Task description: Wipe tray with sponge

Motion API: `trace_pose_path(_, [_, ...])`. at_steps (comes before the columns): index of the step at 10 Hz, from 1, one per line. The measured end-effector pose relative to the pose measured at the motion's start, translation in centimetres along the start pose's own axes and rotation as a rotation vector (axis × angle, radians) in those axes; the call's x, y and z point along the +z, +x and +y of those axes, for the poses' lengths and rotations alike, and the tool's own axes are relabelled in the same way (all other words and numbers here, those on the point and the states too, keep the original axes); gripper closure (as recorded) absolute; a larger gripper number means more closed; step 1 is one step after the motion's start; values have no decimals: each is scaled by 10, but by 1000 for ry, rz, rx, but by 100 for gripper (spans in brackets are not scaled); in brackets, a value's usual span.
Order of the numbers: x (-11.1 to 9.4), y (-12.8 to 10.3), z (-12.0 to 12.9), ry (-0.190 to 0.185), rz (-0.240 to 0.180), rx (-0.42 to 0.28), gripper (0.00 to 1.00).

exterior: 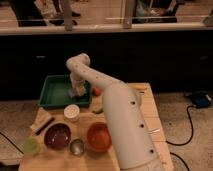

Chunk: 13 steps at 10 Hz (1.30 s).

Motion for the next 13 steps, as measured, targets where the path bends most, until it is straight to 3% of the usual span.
trace_pose_path(4, [-12, -24, 33, -16, -48, -47, 100])
trace_pose_path(7, [-24, 1, 59, -18, -14, 11, 100])
trace_pose_path(11, [-21, 34, 30, -3, 42, 39, 100])
trace_pose_path(13, [-15, 19, 9, 5, 29, 1, 100])
